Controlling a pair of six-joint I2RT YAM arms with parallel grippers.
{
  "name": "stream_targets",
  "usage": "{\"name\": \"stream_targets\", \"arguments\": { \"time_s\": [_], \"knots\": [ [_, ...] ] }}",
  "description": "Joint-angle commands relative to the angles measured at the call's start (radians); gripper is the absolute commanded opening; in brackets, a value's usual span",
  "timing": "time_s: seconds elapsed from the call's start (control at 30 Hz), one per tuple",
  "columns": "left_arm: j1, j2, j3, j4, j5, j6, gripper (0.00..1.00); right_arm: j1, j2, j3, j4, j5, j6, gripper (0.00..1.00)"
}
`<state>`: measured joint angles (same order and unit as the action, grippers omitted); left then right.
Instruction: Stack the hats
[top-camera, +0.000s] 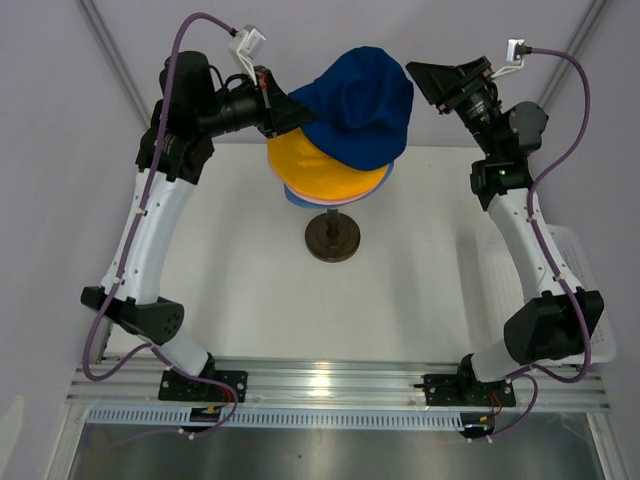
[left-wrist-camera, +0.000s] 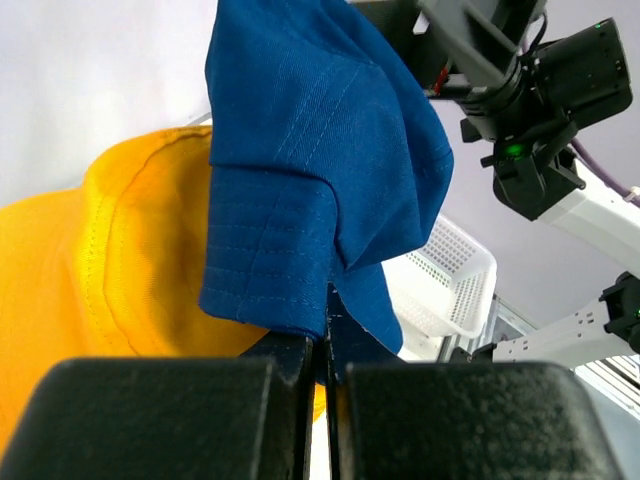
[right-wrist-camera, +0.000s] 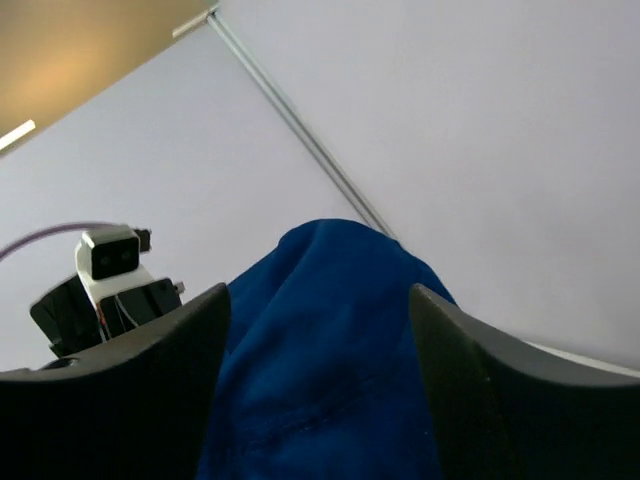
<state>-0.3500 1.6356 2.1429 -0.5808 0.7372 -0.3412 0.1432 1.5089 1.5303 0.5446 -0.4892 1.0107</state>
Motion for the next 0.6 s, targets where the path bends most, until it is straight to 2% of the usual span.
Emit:
{"name": "stream_targets", "arguments": {
  "time_s": [0.0, 0.03, 0.1, 0.13, 0.2, 0.27, 0.3, 0.43, 0.57],
  "knots": [
    [0.013, -0.053, -0.009, 0.044, -0.038, -0.027, 0.01, 0.015, 0.051, 0.041, -0.080, -0.104, -0.100, 0.69],
    [0.013, -0.053, -0.006, 0.048, -0.035, -0.033, 0.01, 0.015, 0.057, 0.041, -0.084, -0.127, -0.100, 0.54],
    [0.013, -0.051, 0.002, 0.059, -0.032, -0.051, 0.01, 0.015, 0.068, 0.042, -0.107, -0.143, -0.121, 0.42],
    [0.013, -0.049, 0.005, 0.064, -0.032, -0.058, 0.01, 0.015, 0.066, 0.044, -0.120, -0.147, -0.132, 0.32],
    [0.013, -0.051, 0.014, 0.070, -0.033, -0.073, 0.01, 0.015, 0.059, 0.050, -0.167, -0.152, -0.181, 0.17],
    [0.014, -0.052, 0.014, 0.076, -0.039, -0.074, 0.01, 0.015, 0.047, 0.053, -0.219, -0.152, -0.243, 0.11],
    [0.014, -0.054, 0.017, 0.079, -0.045, -0.076, 0.01, 0.016, 0.031, 0.048, -0.235, -0.147, -0.265, 0.00],
    [0.023, -0.019, 0.075, 0.067, -0.058, -0.090, 0.02, 0.012, 0.004, 0.063, -0.293, -0.094, -0.337, 0.00],
    [0.036, 0.038, 0.181, 0.039, -0.045, -0.157, 0.01, 0.004, 0.008, 0.132, -0.322, -0.129, -0.359, 0.00]
  ]
}}
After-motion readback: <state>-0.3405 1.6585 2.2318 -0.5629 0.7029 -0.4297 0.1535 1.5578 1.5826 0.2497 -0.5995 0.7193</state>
